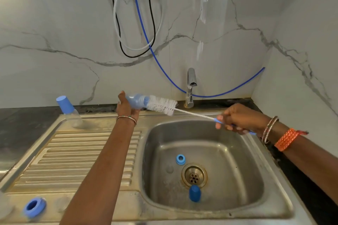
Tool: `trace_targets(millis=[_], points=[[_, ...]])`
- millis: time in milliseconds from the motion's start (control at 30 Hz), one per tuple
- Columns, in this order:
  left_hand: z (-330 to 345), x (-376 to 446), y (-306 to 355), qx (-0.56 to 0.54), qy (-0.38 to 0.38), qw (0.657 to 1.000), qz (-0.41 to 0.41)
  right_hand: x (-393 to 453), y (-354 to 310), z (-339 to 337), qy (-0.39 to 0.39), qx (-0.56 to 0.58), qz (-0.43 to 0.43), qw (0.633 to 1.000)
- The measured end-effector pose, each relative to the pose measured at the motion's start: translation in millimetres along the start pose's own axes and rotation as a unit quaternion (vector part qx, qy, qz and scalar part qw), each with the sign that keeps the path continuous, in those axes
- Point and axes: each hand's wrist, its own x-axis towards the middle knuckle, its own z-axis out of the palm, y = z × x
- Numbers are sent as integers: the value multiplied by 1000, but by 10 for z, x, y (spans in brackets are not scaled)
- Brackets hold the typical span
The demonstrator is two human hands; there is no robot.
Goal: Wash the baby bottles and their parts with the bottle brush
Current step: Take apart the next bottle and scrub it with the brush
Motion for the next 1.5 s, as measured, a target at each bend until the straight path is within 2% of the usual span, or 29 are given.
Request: trace_targets(millis=[33,67,100,167,200,233,300,333,367,400,433,500,600,700,733,767,800,867,933,1000,1067,1100,1167,1200,1233,1300,1367,1433,1500], points=[[-26,50,-45,-2,10,1000,-2,6,35,26,49,-86,-39,994],[-32,7,-64,9,26,1000,-7,41,89,48,147,-198,-91,965],[-37,-6,-88,11,27,999,-27,50,113,72,245,-281,-134,918],[-65,-24,-127,43,38,997,-43,84,127,130,365,-330,-209,845],[-85,-12,-149,43,28,997,-55,109,126,119,369,-316,-208,849],[-94,5,-185,26,19,998,-56,125,124,90,330,-274,-184,884],[-126,-7,-202,20,-14,999,-49,147,136,57,132,-145,-60,979],[-136,-35,-190,23,-27,998,-48,139,155,54,16,-72,16,997],[-147,-15,-209,17,-43,998,-51,143,188,52,-65,-11,69,995],[-144,-41,-205,19,-53,997,-52,153,229,49,-97,19,82,992],[-152,-54,-196,17,-65,996,-53,152,249,45,-90,10,67,994],[-179,-91,-168,13,-87,994,-66,147,294,76,34,-112,-23,993],[-247,-140,-159,58,-67,987,-135,137,301,121,254,-272,-122,920],[-283,-143,-177,130,-75,969,-194,181,393,190,335,-352,-240,840],[-289,-146,-189,160,-76,964,-199,195,414,190,342,-357,-253,832],[-284,-159,-196,173,-79,962,-198,197,407,163,326,-343,-240,848],[-290,-152,-211,164,-81,964,-194,186,380,129,287,-306,-209,883],[-262,-156,-233,95,-90,974,-184,236,416,84,130,-167,-123,970],[-242,-174,-223,53,-103,980,-159,252,467,105,53,-89,-95,990],[-266,-162,-228,54,-119,980,-152,242,494,146,80,-165,-112,977],[-326,-180,-209,79,-146,968,-190,211,504,167,187,-295,-154,924],[-371,-180,-217,94,-154,961,-212,199,508,153,245,-333,-191,890],[-442,-200,-246,110,-148,953,-240,206,528,133,302,-359,-256,845],[-454,-223,-255,117,-140,954,-239,203,542,126,310,-358,-270,839],[-465,-216,-268,119,-127,958,-229,215,534,111,311,-338,-254,851],[-452,-211,-309,100,-99,972,-188,225,470,124,218,-251,-137,933],[-432,-192,-371,78,-65,987,-128,218,473,158,31,-135,15,990],[-435,-207,-472,94,-11,993,-68,208,595,206,-98,55,132,985],[-467,-208,-585,121,38,992,-26,143,730,229,-127,114,162,972]])
